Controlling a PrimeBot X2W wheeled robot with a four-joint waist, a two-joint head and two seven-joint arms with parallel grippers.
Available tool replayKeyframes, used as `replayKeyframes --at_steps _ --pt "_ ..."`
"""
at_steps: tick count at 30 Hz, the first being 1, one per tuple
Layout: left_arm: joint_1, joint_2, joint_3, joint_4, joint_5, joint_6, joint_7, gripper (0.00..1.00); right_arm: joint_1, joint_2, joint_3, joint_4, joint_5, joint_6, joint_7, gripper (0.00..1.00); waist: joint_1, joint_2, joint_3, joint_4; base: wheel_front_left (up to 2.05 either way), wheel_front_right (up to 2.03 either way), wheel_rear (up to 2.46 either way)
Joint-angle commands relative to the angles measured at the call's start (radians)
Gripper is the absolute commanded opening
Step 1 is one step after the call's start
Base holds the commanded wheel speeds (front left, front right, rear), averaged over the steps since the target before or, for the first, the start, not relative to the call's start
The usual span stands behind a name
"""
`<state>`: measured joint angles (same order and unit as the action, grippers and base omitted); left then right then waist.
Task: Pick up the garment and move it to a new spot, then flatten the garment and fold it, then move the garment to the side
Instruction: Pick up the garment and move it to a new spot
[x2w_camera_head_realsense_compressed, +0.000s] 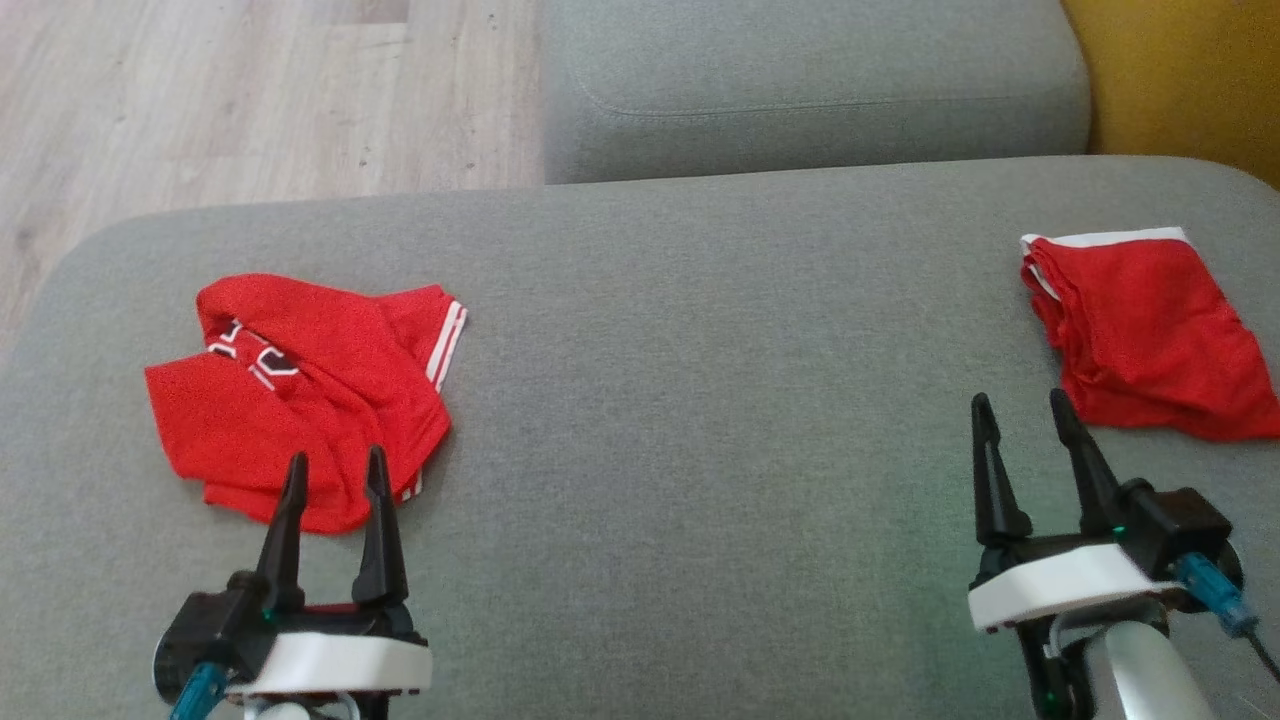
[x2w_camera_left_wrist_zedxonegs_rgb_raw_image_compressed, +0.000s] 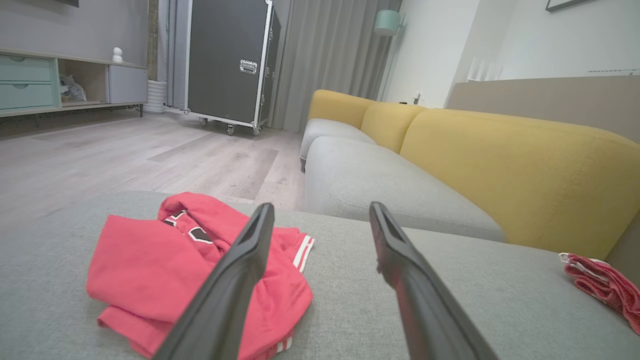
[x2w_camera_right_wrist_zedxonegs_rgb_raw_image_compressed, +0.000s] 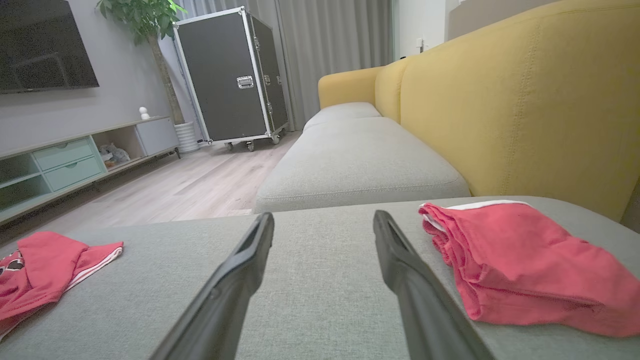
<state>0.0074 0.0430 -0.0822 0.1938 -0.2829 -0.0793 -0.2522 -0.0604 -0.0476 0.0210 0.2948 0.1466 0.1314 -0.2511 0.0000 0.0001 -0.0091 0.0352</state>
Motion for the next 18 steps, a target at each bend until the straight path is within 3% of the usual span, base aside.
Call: replayKeyframes --at_steps 1,7,18 --pt "-0.034 0.007 0.036 -0.025 -0.001 0.002 -0.01 1.0 -0.026 -0.003 0.03 -0.027 -0.005 -0.001 -0.011 1.0 0.0 -0.0001 -0.001 0.006 0.0 0.0 0.0" --pt "-0.029 0.007 0.051 -0.017 0.007 0.008 -0.01 1.0 -0.017 -0.003 0.095 -0.018 0.005 -0.001 -0.011 1.0 0.0 -0.0001 -0.015 0.058 0.0 0.0 0.0" --pt "-0.005 0.007 0.094 -0.005 0.041 0.004 -0.01 1.0 -0.002 -0.003 0.213 0.014 0.056 -0.001 -0.011 1.0 0.0 -0.0001 -0.046 0.215 0.0 0.0 0.0"
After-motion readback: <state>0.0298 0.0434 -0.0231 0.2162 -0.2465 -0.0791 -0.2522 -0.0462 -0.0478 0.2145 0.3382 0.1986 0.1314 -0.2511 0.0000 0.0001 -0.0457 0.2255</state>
